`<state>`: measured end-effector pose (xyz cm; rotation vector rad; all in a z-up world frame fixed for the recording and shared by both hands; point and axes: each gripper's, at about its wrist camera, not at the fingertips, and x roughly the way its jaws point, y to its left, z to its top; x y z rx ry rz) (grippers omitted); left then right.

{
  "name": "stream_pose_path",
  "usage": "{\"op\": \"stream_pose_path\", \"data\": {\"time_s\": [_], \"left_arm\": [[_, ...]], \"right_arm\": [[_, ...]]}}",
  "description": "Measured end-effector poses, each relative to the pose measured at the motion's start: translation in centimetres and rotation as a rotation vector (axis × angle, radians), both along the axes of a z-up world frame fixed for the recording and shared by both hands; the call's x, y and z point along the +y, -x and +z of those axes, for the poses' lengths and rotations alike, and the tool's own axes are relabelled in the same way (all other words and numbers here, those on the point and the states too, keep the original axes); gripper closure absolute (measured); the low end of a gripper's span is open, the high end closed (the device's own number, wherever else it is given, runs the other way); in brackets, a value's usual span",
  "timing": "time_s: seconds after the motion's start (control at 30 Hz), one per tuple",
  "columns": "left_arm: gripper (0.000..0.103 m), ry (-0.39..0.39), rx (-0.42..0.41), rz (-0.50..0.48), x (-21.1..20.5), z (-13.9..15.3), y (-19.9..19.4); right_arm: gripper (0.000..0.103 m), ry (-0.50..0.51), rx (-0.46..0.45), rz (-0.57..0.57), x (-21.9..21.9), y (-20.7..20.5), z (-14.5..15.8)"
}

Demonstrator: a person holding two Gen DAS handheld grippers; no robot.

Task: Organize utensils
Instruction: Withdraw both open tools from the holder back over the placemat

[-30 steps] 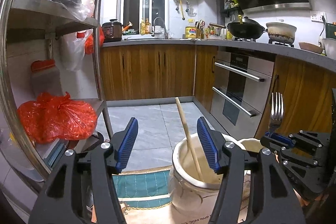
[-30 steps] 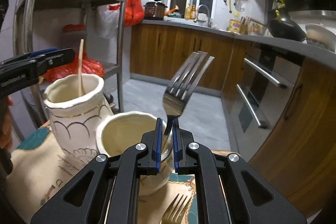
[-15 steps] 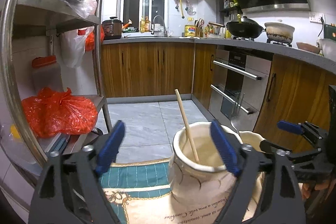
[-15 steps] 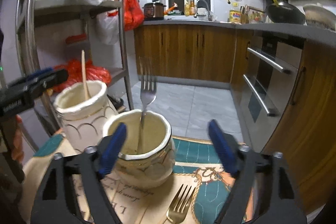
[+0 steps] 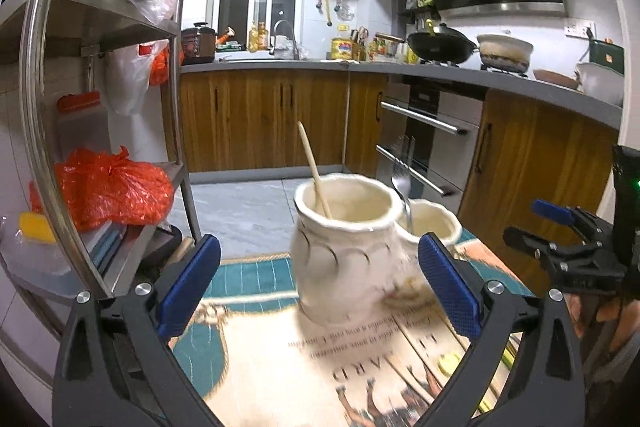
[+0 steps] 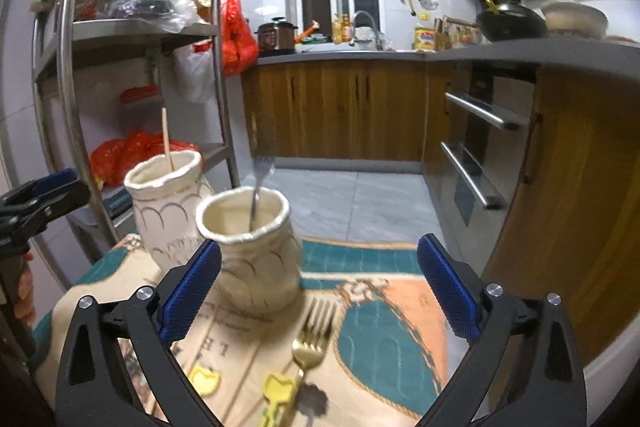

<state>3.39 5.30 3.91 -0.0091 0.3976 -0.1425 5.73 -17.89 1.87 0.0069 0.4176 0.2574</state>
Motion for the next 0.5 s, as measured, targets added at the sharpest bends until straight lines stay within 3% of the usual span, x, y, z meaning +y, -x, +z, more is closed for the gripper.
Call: {"op": "stream_pose_path", "data": {"time_s": [0.5], "left_arm": [[0.006, 0.002, 0.149, -0.058, -2.3, -3.8, 2.5]], "right_arm": [[0.005, -0.006, 0.094, -0.054, -2.9, 2.8, -2.2]]}}
